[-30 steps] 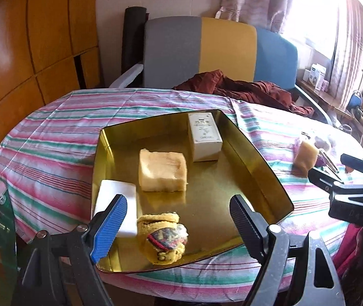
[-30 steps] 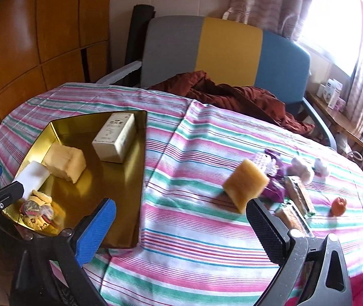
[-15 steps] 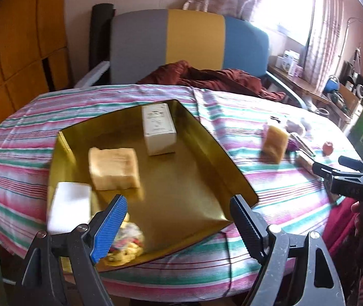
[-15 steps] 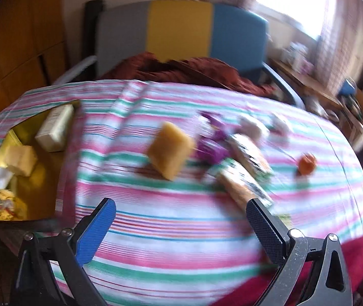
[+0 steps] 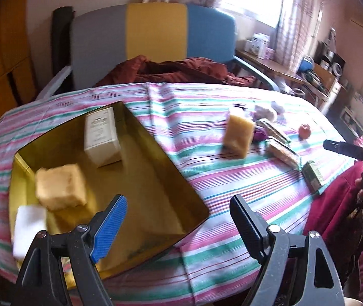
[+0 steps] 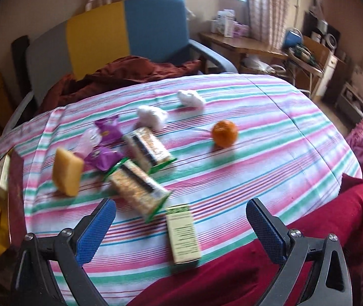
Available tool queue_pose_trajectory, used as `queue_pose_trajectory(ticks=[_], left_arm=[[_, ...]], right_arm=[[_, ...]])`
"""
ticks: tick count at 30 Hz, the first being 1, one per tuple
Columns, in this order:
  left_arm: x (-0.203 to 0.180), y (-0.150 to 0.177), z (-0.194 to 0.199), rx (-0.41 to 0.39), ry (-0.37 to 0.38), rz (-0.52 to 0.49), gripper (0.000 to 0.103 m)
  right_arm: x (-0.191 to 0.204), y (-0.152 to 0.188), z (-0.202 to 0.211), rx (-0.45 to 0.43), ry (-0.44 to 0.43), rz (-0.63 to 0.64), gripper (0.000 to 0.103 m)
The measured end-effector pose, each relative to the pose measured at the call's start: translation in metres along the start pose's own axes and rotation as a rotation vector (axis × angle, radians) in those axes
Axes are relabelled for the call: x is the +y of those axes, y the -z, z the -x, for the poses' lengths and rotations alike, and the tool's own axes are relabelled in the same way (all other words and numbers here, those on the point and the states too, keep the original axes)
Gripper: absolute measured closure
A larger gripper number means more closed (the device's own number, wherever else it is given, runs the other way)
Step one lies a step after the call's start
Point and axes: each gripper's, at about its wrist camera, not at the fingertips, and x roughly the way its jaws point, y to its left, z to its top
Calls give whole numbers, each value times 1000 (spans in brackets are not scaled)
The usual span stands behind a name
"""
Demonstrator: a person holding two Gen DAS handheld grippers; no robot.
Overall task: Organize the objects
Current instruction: 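Move both tools back to the table items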
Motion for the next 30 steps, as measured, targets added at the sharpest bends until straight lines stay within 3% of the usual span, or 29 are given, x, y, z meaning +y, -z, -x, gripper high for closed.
queue_pose_trajectory(ticks=[8, 16, 20, 25, 30], left_arm=[[-41, -22, -31, 22, 93, -98, 16], [-63, -47, -70, 73, 171, -106, 14], [-72, -62, -94, 102, 170, -98, 1], [-82, -80, -118, 121, 151, -122, 1], [-93, -94, -145, 137, 120, -178, 1]], right_arm=[[-15, -1, -12, 40, -79, -69, 0], [-28, -1, -18, 58, -213, -152, 0], [-34, 0, -20, 64, -283, -197, 0], [-44, 1, -25, 83, -345, -266, 0], [-42, 1, -26, 87, -356, -256, 0]])
